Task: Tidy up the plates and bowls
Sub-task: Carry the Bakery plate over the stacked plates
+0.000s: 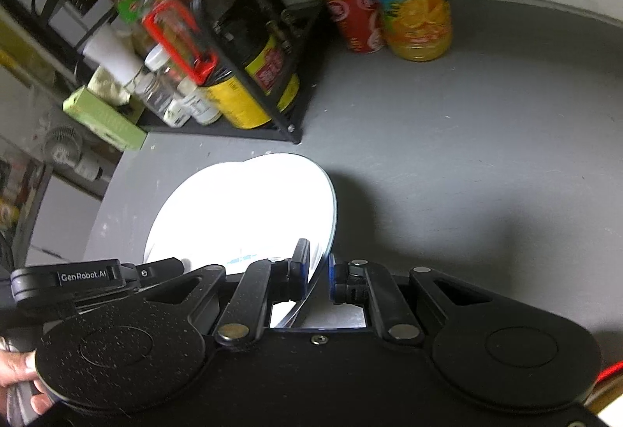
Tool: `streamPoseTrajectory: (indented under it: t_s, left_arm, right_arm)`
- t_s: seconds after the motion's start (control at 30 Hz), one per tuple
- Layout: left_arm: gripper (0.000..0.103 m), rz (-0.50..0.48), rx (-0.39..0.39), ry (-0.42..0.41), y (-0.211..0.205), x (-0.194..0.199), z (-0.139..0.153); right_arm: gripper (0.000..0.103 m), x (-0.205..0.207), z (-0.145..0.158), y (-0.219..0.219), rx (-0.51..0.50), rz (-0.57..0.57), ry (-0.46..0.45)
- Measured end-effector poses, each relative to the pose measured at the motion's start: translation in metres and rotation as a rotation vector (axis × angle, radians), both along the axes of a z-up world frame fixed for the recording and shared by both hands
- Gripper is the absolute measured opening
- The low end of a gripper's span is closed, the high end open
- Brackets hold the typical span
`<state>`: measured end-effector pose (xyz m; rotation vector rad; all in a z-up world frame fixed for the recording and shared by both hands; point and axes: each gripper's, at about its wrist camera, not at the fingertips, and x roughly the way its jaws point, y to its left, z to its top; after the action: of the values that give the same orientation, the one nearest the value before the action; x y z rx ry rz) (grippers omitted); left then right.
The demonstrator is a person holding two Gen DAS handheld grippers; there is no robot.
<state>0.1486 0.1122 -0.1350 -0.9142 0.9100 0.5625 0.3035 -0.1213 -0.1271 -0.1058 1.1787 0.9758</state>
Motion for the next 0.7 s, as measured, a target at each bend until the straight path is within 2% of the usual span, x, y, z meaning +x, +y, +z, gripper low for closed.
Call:
streamPoseTrajectory:
  t_s: [0.47, 0.7]
  left_arm:
    - [0.011, 0.058, -0.067, 0.046, 0.016, -0.021, -0.032]
    - [0.012, 0.04, -0.076, 0.079, 0.019, -0.019, -0.037]
  right_arm:
    - [0.009, -0.016, -0.013, 0.026, -0.048, 0.055, -0.01]
    - [0.006, -0.016, -0.022, 0.028, -0.066, 0.051, 0.0]
